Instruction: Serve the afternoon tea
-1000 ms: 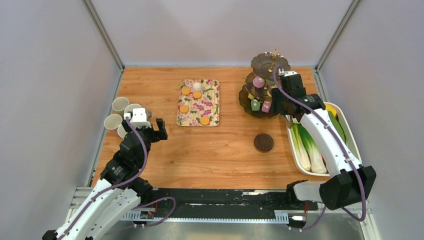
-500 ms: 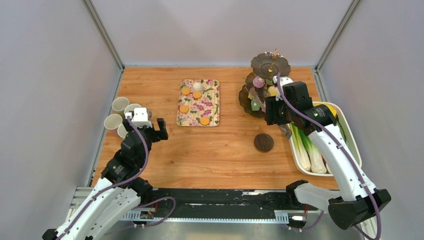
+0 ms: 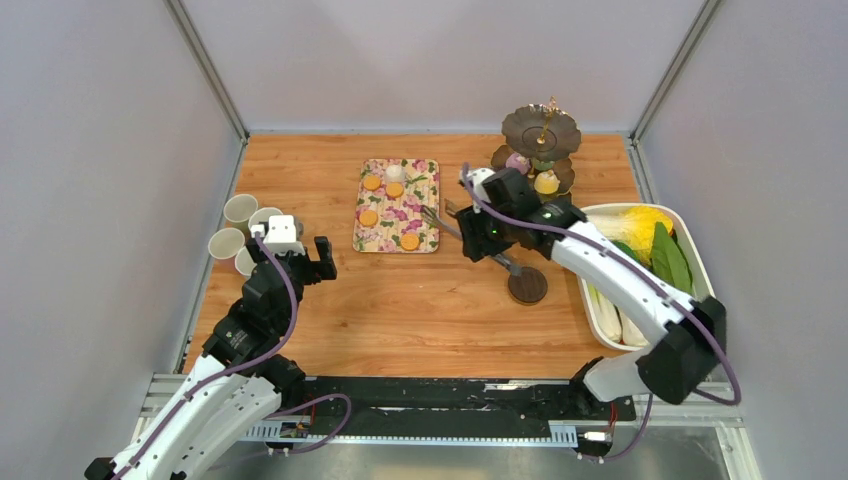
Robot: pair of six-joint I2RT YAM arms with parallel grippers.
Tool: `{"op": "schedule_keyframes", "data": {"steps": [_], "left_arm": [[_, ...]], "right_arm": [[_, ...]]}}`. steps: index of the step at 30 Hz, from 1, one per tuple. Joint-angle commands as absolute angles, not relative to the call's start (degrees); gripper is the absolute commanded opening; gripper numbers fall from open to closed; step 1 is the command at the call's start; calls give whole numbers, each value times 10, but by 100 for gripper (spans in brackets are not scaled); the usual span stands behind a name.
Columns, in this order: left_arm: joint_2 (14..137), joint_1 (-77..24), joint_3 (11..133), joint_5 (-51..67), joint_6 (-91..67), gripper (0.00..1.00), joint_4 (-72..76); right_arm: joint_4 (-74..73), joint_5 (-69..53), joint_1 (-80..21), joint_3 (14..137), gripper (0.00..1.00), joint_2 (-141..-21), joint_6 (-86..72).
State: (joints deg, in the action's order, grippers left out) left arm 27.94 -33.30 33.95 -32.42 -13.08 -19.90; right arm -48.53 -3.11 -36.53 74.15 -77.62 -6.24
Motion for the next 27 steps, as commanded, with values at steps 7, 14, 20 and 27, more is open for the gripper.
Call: {"op": "schedule_keyframes", "data": {"steps": [7,14,20,27], "left_arm": [[272,-334,340,-326,-121,100,-185],[274,-334,339,-326,-121,100,-185],[277,-334,339,-324,-122,100,-186],[279,-334,338,-325,-123,100,-188]], "right_arm": [[-349,50,-403,895,56,-1020,-88],[-319,123,-403,1019,58,-1165,-61],[-299,147,-403,1123,61,-1253,-29],[-294,160,-401,1212,62,-1344,-16]]}}
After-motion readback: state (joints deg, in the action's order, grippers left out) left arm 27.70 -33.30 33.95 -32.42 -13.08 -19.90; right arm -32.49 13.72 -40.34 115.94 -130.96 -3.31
